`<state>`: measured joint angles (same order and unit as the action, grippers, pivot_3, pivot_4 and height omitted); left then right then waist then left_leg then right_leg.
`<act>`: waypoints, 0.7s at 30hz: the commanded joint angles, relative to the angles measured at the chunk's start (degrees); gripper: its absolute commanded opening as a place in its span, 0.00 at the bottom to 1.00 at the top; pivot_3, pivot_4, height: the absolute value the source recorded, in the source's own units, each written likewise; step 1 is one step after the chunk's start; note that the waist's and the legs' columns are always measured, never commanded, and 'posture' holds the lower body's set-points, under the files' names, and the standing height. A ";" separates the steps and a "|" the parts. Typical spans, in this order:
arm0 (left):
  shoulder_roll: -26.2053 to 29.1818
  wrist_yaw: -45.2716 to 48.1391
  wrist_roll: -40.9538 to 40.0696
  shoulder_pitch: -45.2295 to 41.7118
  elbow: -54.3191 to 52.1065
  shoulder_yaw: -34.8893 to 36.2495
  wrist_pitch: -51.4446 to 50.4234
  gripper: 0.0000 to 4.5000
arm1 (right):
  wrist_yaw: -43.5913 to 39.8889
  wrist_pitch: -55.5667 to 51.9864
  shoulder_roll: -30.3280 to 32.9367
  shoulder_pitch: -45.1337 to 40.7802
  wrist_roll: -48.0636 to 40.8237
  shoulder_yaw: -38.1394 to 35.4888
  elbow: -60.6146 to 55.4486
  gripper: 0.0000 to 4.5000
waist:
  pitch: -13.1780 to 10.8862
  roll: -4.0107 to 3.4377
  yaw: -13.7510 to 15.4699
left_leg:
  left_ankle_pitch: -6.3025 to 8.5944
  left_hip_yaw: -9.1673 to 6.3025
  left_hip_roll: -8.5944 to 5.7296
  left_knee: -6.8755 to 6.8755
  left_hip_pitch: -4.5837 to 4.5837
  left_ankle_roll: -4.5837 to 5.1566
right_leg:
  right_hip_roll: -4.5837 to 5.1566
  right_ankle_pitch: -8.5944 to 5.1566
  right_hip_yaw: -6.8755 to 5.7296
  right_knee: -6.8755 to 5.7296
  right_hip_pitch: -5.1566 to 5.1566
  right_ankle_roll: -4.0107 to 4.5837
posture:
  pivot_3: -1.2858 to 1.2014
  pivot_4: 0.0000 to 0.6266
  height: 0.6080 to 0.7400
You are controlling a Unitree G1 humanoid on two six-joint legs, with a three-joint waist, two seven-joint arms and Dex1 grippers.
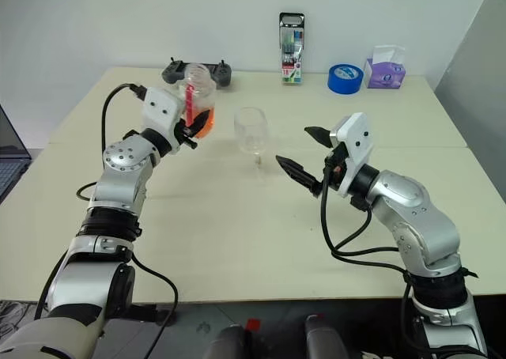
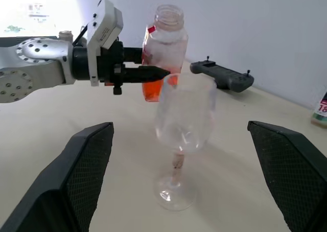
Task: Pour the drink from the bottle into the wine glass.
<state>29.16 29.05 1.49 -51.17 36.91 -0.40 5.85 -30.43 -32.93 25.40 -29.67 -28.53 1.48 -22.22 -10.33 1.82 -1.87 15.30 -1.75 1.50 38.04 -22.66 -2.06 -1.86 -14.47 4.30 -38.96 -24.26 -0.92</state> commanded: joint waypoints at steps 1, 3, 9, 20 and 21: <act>2.57 1.53 3.63 -4.23 0.77 -2.17 5.32 0.37 | 0.15 2.98 -1.31 -1.64 1.26 -0.21 0.18 1.00 | 0.00 0.00 0.01 | 0.00 -0.10 0.00 0.00 -0.08 0.00 | -0.01 0.00 -0.10 -0.01 -0.04 0.00 | 0.52 0.24 1.00; 3.52 1.93 5.39 -5.28 2.25 -3.39 7.77 0.37 | 0.02 3.38 -2.02 -2.12 1.60 -0.16 0.56 1.00 | 0.00 -0.01 -0.01 | 0.00 -0.16 0.01 -0.01 -0.15 0.00 | -0.04 0.01 -0.16 -0.02 -0.11 0.02 | 0.52 0.24 1.00; 6.73 1.60 11.20 -9.41 7.38 -7.14 15.37 0.37 | -0.24 3.96 -3.09 -2.75 2.28 -0.17 1.12 1.00 | -0.01 -0.01 0.06 | 0.00 -0.30 0.01 -0.03 -0.20 0.00 | -0.02 0.01 -0.26 -0.02 -0.12 0.02 | 0.52 0.24 1.00; 9.54 -2.53 20.92 -14.37 14.38 -12.00 24.33 0.37 | -0.28 3.99 -3.72 -2.31 3.45 0.63 0.75 1.00 | -0.01 -0.02 0.06 | 0.00 -0.34 0.00 0.02 -0.24 0.01 | 0.01 0.01 -0.31 -0.03 -0.12 0.02 | 0.52 0.24 1.00; 9.66 -2.99 21.64 -14.77 14.97 -12.38 24.94 0.37 | -0.29 4.00 -3.75 -2.29 3.47 0.66 0.68 1.00 | -0.01 -0.02 0.06 | 0.00 -0.35 -0.01 0.02 -0.24 0.01 | 0.01 0.01 -0.31 -0.03 -0.11 0.02 | 0.52 0.24 1.00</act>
<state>37.29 27.88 22.06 -63.06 52.54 -12.91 28.74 -30.49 -30.39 21.84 -31.15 -25.33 2.48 -19.91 -10.33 1.81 -1.81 15.30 -2.10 1.49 38.06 -22.90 -2.05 -1.86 -14.46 3.99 -38.99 -24.37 -0.90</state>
